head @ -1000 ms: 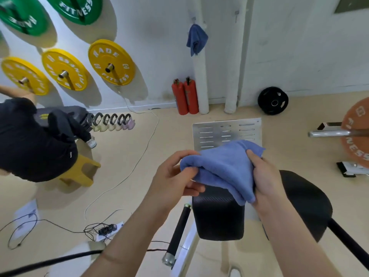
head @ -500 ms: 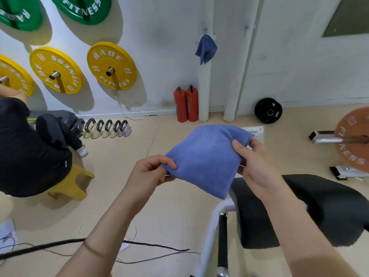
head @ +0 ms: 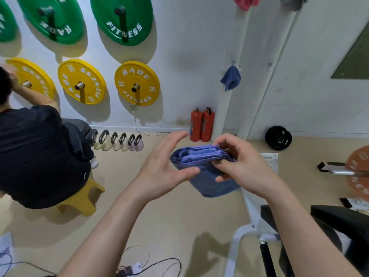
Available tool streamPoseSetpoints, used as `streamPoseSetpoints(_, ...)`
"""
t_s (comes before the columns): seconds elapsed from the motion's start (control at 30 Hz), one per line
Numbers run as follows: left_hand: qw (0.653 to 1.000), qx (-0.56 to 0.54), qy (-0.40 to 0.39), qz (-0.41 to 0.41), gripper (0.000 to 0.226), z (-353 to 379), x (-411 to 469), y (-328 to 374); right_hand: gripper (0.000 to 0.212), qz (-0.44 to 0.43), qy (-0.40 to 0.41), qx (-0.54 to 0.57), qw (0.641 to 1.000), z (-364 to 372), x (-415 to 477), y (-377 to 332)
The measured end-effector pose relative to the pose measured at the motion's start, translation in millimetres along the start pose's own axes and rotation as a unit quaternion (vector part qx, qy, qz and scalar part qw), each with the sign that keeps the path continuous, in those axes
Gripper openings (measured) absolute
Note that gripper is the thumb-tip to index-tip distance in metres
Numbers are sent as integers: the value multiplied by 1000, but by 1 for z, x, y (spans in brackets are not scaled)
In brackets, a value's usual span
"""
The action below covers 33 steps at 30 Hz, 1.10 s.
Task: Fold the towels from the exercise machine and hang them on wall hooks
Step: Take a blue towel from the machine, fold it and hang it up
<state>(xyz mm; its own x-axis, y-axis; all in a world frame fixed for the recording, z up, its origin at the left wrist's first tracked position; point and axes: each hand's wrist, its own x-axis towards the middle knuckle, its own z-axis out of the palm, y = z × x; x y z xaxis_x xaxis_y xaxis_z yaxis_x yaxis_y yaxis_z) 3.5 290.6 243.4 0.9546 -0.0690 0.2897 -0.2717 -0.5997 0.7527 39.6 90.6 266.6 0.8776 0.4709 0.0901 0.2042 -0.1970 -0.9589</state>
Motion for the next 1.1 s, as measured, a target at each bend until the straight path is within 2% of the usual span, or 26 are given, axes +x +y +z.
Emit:
streamPoseSetpoints(0.07, 997, 44, -47, 33, 73, 3, 15, 10, 18, -26, -9, 2, 1000, 2, 2, -8)
streamPoseSetpoints(0.13, 997, 18, -78, 17, 54, 5, 25, 14, 18, -49, 15, -1, 999, 2, 5, -10)
streamPoseSetpoints(0.2, 997, -26, -68, 15, 39, 4, 34, 11, 20, -70, 85, -16, 994, -1, 11, -7)
streamPoseSetpoints(0.33, 997, -44, -56, 17, 26, -1, 65, 4, 22, -73, 211, -42, 974, -8, 31, 1)
streamPoseSetpoints(0.43, 999, -29, -35, 20, 26, -3, 97, -4, 32, -84, 273, -67, 956, -14, 57, 10)
streamPoseSetpoints(0.5, 997, -81, 6, -3, 31, -4, 122, -7, 40, -57, 305, -69, 948, -24, 76, 21)
streamPoseSetpoints(0.57, 983, -170, 60, -21, 37, -1, 149, -7, 60, 44, 287, -12, 957, -38, 93, 41)
streamPoseSetpoints(0.63, 966, -239, 99, -6, 42, 5, 180, -5, 75, 153, 181, 151, 960, -55, 111, 66)
streamPoseSetpoints(0.67, 960, -260, 104, 4, 45, 10, 196, -3, 75, 185, 115, 250, 943, -64, 122, 77)
streamPoseSetpoints(0.7, 956, -276, 102, 13, 49, 16, 212, -2, 72, 203, 67, 329, 920, -74, 132, 85)
streamPoseSetpoints(0.77, 952, -291, 89, 26, 54, 32, 246, 0, 68, 201, 26, 434, 878, -99, 157, 94)
streamPoseSetpoints(0.83, 955, -285, 74, 25, 58, 52, 277, -2, 61, 177, 38, 502, 846, -124, 183, 94)
streamPoseSetpoints(0.87, 956, -283, 70, 21, 58, 62, 292, -5, 56, 156, 57, 515, 841, -137, 196, 96)
streamPoseSetpoints(0.93, 958, -280, 70, -2, 55, 80, 326, -14, 49, 112, 123, 477, 863, -167, 224, 101)
streamPoseSetpoints(1.0, 954, -288, 67, -61, 47, 98, 357, -30, 49, 69, 211, 384, 896, -194, 247, 104)
streamPoseSetpoints(1.1, 921, -346, 44, -171, 47, 119, 401, -57, 54, 16, 285, 225, 932, -225, 273, 102)
